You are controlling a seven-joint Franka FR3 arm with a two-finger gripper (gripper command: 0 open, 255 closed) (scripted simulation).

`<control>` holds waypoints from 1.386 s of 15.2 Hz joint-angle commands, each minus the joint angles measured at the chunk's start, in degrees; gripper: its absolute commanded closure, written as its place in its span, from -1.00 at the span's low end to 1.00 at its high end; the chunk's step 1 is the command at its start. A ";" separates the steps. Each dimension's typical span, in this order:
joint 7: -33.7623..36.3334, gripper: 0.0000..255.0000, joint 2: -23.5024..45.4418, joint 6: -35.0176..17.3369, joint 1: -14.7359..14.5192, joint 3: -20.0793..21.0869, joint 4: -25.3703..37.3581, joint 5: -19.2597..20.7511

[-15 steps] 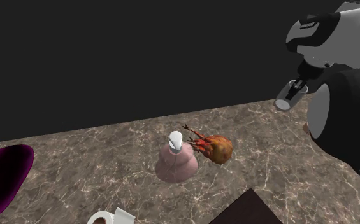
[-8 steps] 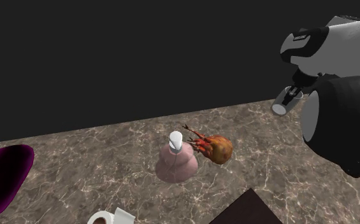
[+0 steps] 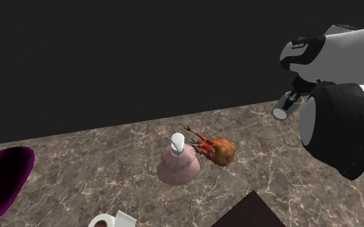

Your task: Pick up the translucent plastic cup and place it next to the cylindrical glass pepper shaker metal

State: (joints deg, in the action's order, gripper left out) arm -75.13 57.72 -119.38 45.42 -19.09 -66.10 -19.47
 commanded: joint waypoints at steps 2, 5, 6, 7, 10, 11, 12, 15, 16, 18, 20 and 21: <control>0.00 1.00 0.00 -0.02 0.00 0.00 0.03 0.00; -0.01 -1.00 -0.02 -0.03 0.01 0.00 0.00 0.00; -0.02 -1.00 -0.02 -0.04 0.01 0.00 -0.01 0.00; -0.02 -1.00 -0.02 -0.04 0.01 0.00 -0.01 0.00; 0.09 -1.00 -1.13 1.06 -0.11 -0.24 -0.02 0.23; 0.20 -1.00 -2.19 2.19 -0.20 -0.47 0.05 0.46; 0.32 -1.00 -3.19 3.36 -0.26 -0.69 0.24 0.70; 0.42 -1.00 -3.93 4.32 -0.30 -0.86 0.46 0.89; 0.42 -1.00 -3.93 4.33 -0.30 -0.86 0.47 0.89; 0.42 -1.00 -3.92 4.33 -0.30 -0.86 0.48 0.89; 0.42 -1.00 -3.92 4.33 -0.30 -0.86 0.48 0.89; 0.42 -1.00 -3.92 4.33 -0.30 -0.86 0.48 0.89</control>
